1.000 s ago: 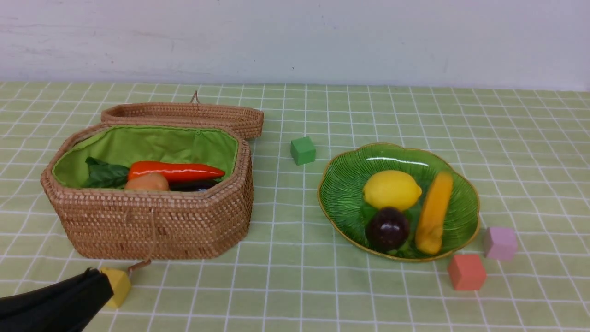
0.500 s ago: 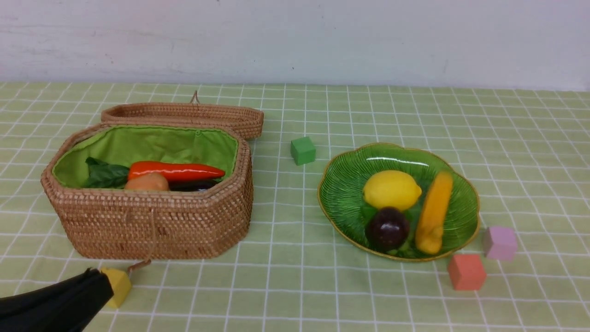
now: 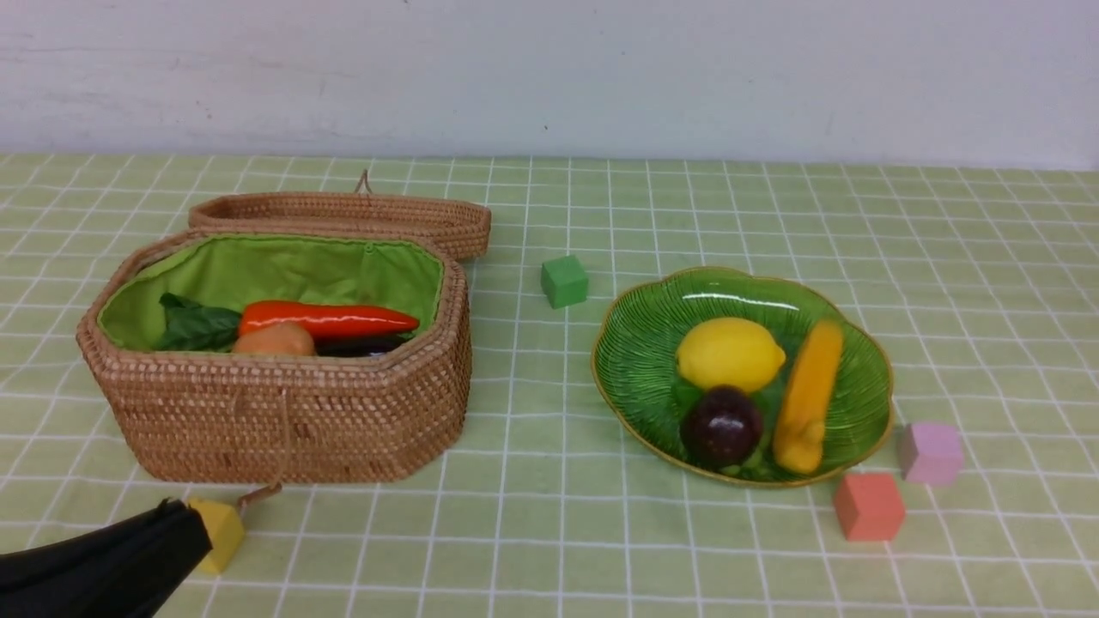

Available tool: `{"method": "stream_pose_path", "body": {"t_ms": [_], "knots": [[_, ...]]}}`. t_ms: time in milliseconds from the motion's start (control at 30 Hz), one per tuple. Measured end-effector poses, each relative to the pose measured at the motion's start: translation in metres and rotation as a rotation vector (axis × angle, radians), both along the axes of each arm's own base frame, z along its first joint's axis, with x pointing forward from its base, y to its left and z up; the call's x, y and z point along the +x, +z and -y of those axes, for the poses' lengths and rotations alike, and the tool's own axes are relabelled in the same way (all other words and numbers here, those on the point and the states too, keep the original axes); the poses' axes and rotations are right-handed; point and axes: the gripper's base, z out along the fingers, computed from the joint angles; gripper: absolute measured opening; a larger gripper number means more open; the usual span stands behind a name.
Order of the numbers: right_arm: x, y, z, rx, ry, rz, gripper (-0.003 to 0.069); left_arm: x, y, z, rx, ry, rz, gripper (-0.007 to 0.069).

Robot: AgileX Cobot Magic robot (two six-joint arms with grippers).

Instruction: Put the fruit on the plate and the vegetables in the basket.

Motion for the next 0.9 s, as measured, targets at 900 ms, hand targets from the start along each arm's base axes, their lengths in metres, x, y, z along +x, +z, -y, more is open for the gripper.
{"method": "stream_pose_path", "body": {"t_ms": [900], "knots": [[-0.0003, -0.0002, -0.0003, 0.006, 0.002, -0.008, 0.0015, 0.0000, 0.0000, 0.0000, 0.000, 0.000, 0.000, 0.0001]]}}
